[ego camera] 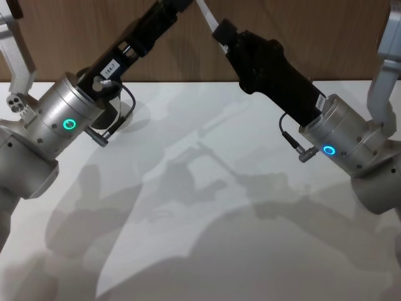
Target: Pick up the straw with one hand, pass it to the other hand, and insert it into the cup.
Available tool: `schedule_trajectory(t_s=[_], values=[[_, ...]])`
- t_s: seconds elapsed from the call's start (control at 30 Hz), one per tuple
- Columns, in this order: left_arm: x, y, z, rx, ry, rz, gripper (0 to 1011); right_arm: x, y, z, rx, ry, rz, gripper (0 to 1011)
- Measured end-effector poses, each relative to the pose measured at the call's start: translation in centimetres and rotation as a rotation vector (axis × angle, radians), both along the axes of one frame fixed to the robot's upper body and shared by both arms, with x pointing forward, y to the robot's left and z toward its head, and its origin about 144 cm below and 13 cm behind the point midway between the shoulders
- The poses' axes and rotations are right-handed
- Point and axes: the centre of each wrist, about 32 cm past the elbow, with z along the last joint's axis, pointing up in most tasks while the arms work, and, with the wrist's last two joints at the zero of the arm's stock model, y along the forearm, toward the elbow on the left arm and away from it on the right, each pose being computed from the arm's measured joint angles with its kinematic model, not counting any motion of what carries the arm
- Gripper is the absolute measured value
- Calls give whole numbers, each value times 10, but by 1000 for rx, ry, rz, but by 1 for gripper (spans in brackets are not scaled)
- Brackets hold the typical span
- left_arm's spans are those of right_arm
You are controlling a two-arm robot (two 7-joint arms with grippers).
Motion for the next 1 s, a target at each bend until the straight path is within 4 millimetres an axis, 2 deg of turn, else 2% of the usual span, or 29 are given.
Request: schedule_trajectory(t_s=[0.87, 1.0], values=[[12, -17, 9, -19, -36, -52, 1003, 0, 0, 0, 0, 0, 0, 6], [13, -18, 10, -20, -40, -54, 944, 0, 0, 0, 0, 0, 0, 6]])
